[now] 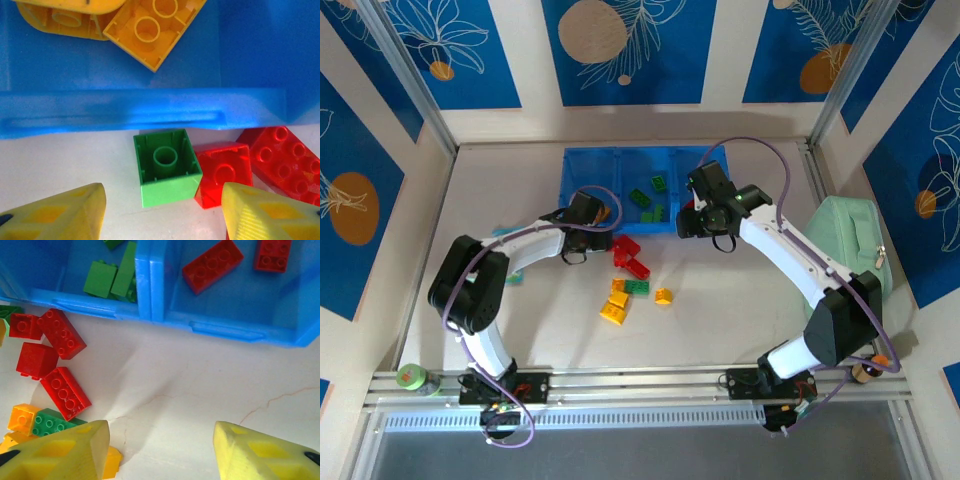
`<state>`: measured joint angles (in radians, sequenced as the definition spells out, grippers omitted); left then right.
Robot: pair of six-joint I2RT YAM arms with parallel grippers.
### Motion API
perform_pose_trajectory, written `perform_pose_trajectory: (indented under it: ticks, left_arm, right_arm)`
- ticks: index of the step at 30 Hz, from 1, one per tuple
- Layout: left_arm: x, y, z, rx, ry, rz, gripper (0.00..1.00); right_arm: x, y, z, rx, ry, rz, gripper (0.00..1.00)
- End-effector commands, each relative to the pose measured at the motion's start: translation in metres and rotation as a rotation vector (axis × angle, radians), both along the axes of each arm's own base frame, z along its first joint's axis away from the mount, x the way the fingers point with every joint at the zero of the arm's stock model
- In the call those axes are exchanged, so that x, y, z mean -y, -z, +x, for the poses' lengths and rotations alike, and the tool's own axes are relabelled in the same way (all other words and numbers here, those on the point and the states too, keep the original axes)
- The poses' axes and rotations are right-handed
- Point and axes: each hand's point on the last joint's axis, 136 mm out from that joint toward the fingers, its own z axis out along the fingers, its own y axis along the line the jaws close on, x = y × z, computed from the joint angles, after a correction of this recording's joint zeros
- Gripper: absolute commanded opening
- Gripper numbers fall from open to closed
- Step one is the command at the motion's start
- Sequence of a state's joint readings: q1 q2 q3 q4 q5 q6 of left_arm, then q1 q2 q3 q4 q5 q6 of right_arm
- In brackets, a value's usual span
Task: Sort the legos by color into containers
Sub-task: Separate the lego at the center of the table.
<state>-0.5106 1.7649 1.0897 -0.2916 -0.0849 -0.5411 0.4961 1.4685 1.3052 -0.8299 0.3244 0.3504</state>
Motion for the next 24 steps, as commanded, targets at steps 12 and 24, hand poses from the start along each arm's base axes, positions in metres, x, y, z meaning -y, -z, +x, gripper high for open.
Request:
perform_pose_trajectory:
  ticks: [12,24]
  left_arm:
    - [0.003,0.005,0.016,-0.013,0.006,0.01,0.51]
    - [-0.012,0.005,0.005,-0.012,-0.018,0.024,0.46]
  right_arm:
    - [0.012,0.003,-0.012,-0.004,0.035,0.03,0.57]
    - [0.01,0.006,-0.014,-0.01,0.036,0.045,0.55]
